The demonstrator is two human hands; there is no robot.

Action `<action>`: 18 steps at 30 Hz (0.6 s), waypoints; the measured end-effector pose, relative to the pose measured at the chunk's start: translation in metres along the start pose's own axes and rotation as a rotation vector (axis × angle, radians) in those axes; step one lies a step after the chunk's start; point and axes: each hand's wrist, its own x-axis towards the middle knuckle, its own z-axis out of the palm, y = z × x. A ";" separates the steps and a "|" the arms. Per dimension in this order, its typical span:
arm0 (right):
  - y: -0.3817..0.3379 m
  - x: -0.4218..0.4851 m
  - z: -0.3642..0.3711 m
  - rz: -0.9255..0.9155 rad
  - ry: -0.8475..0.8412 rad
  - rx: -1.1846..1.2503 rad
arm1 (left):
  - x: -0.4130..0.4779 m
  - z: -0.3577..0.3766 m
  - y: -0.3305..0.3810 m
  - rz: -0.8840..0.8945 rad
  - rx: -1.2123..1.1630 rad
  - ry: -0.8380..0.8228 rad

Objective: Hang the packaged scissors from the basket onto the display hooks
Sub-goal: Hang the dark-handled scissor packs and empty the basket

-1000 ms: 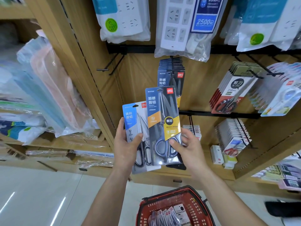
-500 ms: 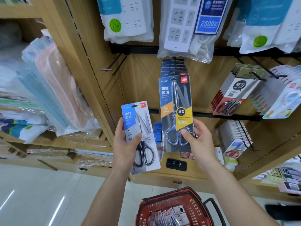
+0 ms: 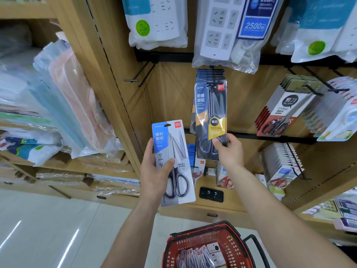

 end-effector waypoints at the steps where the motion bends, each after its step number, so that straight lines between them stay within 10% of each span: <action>1: 0.001 0.003 0.002 0.005 -0.001 -0.023 | 0.000 0.000 0.000 -0.003 -0.001 -0.002; 18: 0.002 -0.036 -0.009 0.103 -0.072 -0.053 | -0.005 0.004 -0.003 -0.031 -0.030 -0.051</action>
